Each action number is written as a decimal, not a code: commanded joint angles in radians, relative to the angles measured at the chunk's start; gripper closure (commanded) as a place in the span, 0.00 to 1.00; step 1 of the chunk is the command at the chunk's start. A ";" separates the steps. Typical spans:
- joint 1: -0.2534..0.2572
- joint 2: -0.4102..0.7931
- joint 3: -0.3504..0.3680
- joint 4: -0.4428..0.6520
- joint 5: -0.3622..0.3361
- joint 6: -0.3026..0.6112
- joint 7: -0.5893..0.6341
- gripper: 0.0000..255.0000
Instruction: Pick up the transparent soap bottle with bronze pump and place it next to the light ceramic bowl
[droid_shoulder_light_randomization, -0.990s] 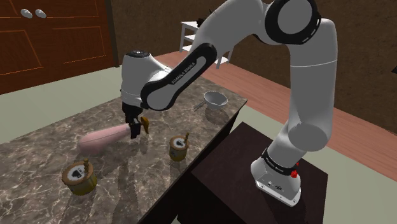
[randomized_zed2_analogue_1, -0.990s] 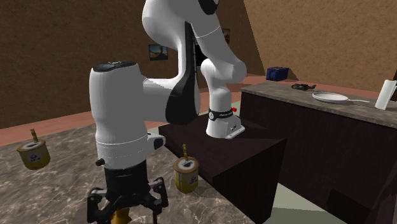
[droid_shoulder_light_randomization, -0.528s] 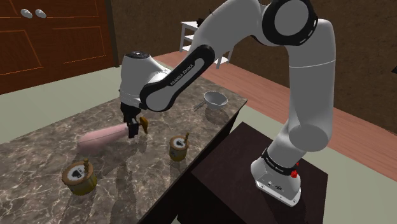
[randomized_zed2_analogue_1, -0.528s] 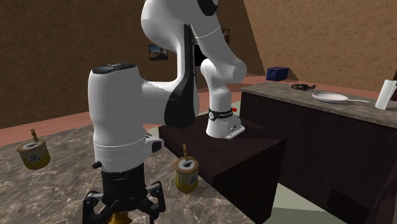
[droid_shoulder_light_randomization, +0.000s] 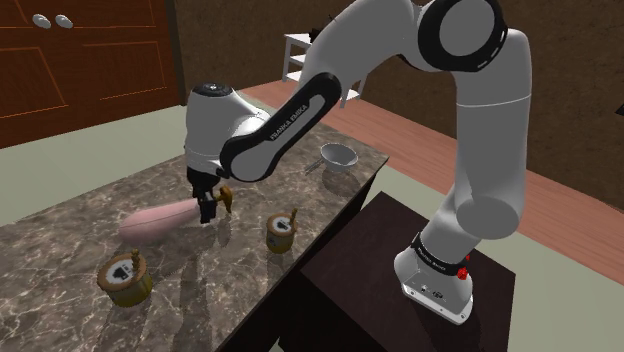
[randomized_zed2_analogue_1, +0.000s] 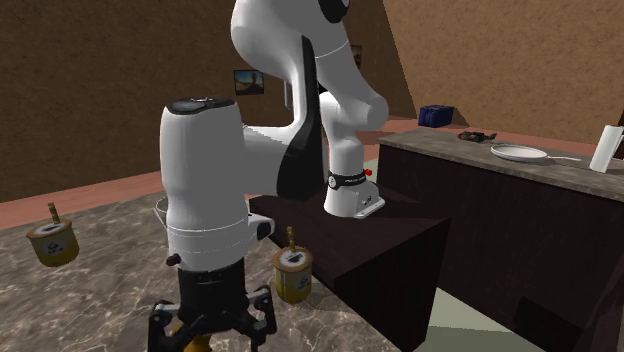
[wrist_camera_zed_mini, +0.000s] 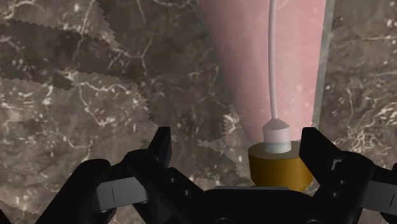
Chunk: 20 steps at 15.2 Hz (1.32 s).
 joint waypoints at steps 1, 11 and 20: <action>0.021 0.059 0.004 -0.011 -0.004 0.001 0.010 1.00; 0.019 -0.030 -0.090 -0.049 -0.124 0.132 0.019 0.00; 0.058 0.043 -0.137 -0.009 -0.163 0.168 0.047 0.00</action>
